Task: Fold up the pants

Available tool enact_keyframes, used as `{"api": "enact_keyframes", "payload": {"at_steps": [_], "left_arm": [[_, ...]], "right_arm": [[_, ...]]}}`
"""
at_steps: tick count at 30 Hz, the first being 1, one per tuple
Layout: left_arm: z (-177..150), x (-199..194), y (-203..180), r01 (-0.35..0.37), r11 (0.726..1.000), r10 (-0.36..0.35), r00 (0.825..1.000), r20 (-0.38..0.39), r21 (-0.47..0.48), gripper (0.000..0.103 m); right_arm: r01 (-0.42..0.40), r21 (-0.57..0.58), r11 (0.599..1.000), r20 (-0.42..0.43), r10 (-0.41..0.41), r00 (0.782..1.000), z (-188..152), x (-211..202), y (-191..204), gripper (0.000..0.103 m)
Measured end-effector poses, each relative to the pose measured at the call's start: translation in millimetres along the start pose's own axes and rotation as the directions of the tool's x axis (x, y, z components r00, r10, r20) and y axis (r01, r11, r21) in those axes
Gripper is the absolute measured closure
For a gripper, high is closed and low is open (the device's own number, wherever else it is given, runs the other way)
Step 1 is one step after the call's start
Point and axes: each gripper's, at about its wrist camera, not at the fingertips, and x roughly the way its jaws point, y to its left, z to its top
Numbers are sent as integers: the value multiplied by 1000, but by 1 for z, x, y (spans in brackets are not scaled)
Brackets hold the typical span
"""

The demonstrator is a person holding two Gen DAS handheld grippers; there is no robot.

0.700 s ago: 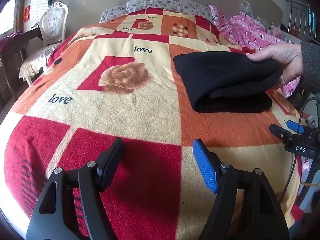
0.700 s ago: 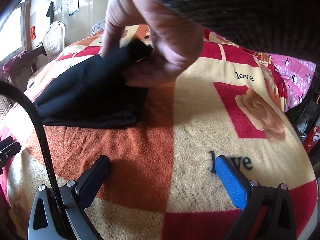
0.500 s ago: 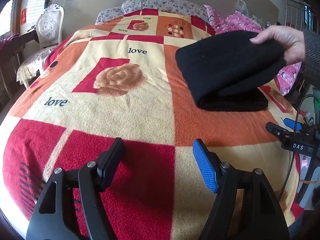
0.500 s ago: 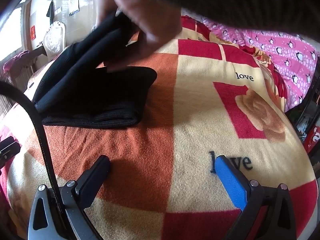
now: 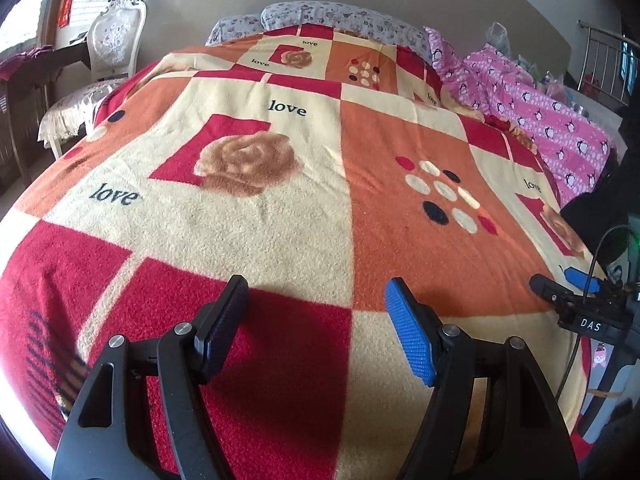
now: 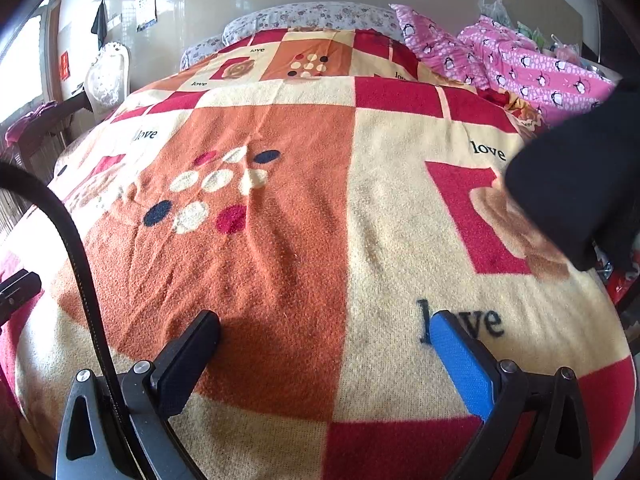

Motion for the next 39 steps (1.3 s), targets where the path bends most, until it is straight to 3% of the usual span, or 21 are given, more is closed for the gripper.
{"api": "enact_keyframes", "payload": {"at_steps": [39], "left_arm": [[0,-10,25,85,992,-84,996,22,-95,32]], "right_arm": [[0,-2,1000,2,0,1000,-2,0,1,0]]}}
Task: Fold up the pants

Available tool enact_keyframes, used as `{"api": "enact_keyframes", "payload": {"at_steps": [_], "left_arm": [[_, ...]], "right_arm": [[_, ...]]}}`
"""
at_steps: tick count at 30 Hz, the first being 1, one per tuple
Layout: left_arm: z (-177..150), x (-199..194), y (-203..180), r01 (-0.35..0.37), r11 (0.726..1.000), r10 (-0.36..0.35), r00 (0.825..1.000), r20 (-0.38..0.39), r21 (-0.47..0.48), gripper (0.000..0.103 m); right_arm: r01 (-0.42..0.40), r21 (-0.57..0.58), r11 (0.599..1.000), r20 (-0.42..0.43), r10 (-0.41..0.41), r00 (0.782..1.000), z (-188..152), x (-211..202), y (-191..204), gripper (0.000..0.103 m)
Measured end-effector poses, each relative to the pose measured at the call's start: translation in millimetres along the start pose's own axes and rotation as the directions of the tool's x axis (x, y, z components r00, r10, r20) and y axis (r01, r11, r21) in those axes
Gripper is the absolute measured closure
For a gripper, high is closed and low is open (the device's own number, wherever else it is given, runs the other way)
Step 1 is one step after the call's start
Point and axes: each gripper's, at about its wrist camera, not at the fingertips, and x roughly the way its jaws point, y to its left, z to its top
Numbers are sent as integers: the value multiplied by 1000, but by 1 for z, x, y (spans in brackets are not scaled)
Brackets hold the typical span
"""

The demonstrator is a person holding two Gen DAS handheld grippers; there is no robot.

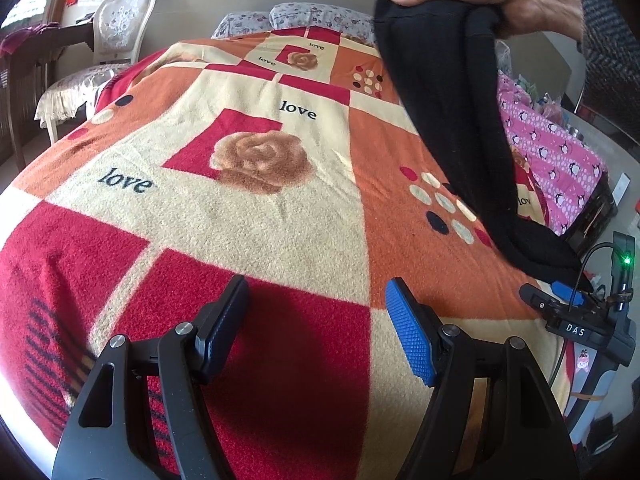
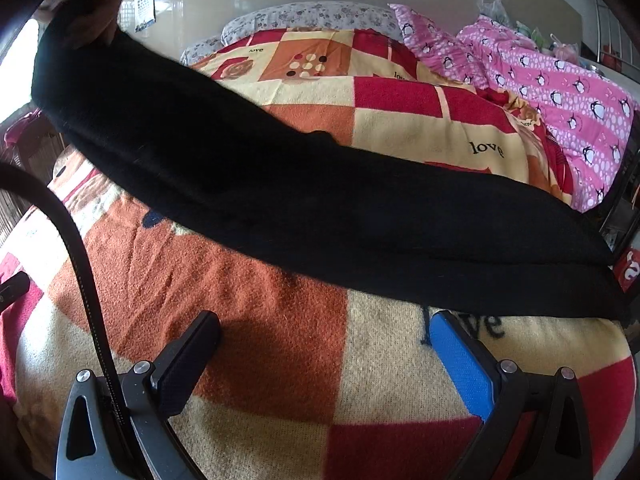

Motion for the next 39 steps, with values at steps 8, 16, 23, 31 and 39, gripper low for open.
{"api": "enact_keyframes", "payload": {"at_steps": [8,16,23,31,39], "left_arm": [[0,-1,2,3,1000,-3,1000,-2,-7,32],[0,0,1,-4,1000,4,1000,-3,-1,32],[0,0,1,-3,1000,3,1000,1,-3,32],[2,1,0,-14,1000,14,1000,0,3,32],[1,4,-6,-35,999,35,999,0,21,32]], "right_arm": [[0,0,1000,0,0,1000,0,0,0,0],[0,0,1000,0,0,1000,0,0,1,0],[0,0,1000,0,0,1000,0,0,0,0],[-1,0,1000,1,1,1000,0,0,1,0],[-1,-1,1000,2,1,1000,1,0,2,0]]}}
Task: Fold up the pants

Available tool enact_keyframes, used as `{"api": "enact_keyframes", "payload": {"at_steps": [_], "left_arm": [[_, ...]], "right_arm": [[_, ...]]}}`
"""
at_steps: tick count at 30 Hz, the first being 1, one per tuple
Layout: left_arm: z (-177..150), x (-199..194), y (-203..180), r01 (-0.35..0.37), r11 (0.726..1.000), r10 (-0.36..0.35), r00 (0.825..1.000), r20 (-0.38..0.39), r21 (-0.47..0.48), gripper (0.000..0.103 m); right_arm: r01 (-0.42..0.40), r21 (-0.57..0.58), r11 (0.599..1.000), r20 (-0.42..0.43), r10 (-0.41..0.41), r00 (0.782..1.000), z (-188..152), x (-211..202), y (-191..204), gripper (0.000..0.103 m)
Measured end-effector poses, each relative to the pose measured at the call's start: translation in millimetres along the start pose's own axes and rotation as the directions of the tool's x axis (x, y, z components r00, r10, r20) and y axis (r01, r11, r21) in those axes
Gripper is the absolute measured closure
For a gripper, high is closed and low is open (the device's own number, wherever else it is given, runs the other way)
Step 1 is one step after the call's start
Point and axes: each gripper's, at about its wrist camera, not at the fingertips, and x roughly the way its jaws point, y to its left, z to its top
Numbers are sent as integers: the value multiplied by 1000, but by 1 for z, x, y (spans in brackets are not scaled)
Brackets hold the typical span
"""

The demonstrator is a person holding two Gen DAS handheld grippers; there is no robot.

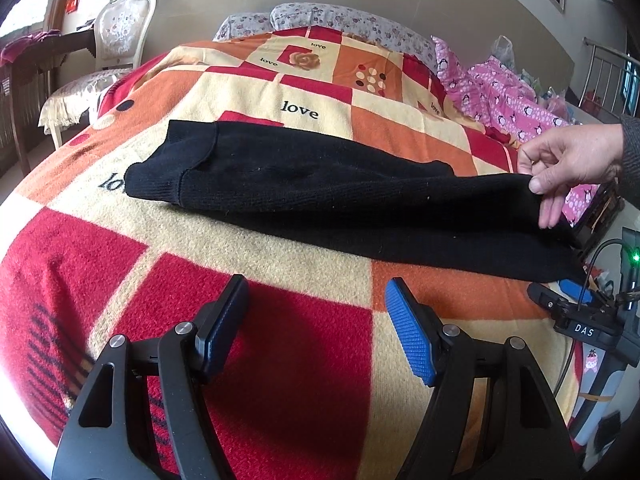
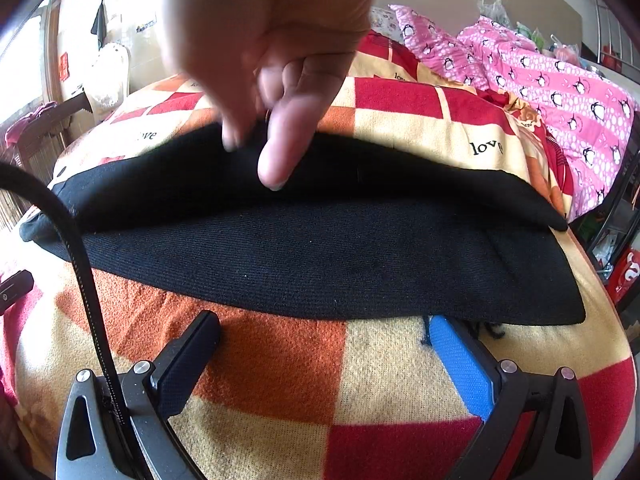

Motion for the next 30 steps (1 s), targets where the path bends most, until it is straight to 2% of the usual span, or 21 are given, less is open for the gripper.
{"api": "enact_keyframes", "payload": {"at_steps": [15,22,26,28,30], "left_arm": [[-1,5,-9,-44,998,44,999,-5,34,32],[-1,3,-6,-27,999,27,1000,-1,23,31],[11,-6,16,24,998,-24,1000,3,-50,31],[23,-21,35,-1,995,7,998,56,-100,31],[35,-30,60,-38,984,52,996,77,-173,31]], "right_arm": [[-2,-1,1000,8,2,1000,-2,1,-1,0],[0,1,1000,3,0,1000,-3,-2,1,0],[1,3,1000,1,-1,1000,-3,-2,0,0],[5,8,1000,-1,-5,1000,-3,-2,0,0],[11,14,1000,-4,-11,1000,-5,-2,-1,0]]}}
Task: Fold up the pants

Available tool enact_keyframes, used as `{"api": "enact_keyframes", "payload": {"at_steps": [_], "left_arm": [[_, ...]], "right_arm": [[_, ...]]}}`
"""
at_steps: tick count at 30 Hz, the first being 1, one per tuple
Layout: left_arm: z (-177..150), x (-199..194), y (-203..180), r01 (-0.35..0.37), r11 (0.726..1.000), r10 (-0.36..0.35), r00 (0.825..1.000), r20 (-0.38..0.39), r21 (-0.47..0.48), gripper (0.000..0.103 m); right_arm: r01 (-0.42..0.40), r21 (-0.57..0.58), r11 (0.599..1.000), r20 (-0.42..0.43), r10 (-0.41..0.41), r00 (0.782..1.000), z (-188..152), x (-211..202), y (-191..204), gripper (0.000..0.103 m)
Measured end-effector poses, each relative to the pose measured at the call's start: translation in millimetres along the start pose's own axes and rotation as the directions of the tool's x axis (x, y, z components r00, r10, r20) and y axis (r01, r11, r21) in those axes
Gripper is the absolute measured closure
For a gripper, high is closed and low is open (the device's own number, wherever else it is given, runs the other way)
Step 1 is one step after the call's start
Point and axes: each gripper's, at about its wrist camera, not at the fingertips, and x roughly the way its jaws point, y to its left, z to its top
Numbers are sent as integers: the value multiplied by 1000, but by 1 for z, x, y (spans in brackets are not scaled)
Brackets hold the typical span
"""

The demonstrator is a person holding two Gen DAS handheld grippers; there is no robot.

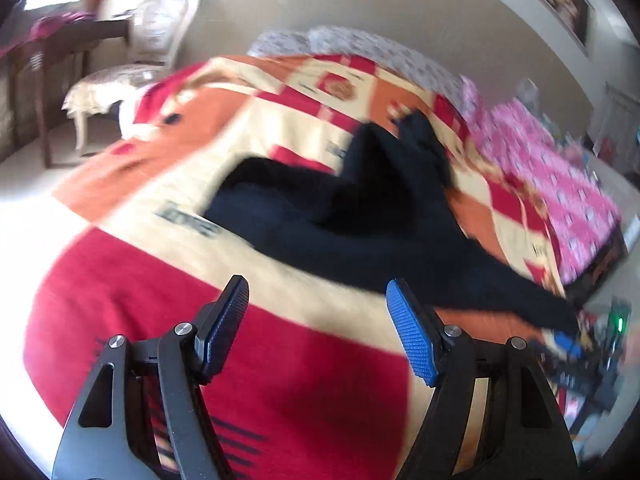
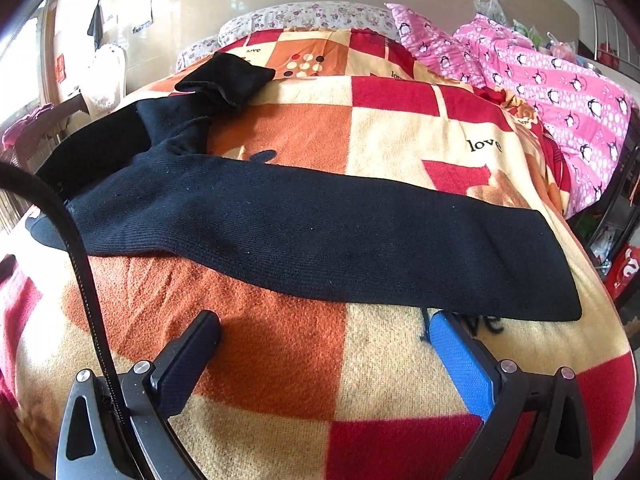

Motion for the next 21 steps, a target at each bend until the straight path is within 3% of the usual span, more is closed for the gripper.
{"api": "enact_keyframes", "payload": {"at_steps": [2,4,8,16,17,18,19,21], "left_arm": [[19,7,23,-50,997,48,998,-37,-61,31],[33,24,41,-65,992,51,990,-130,-112,31],[47,53,61,4,970,-66,966,-252,-242,31],[69,86,51,109,953,-173,962,-213,-284,31],[69,86,52,121,949,-183,963,-197,-292,45],[70,89,55,122,947,-185,963,-194,-296,73],[70,90,56,109,951,-173,964,-204,-290,85],[67,90,60,82,951,-145,970,-196,-299,96]], "right_arm": [[4,2,1000,0,-4,1000,-1,-1,1,0],[2,2,1000,2,-2,1000,-2,-1,1,0],[4,1,1000,2,-4,1000,-1,-1,2,0],[56,60,997,33,-58,998,-1,0,6,0],[55,60,997,33,-57,998,-1,0,6,0],[56,60,997,35,-58,998,-1,0,6,0],[56,61,997,35,-58,998,-1,0,6,0],[55,60,997,33,-57,998,-1,0,6,0]]}}
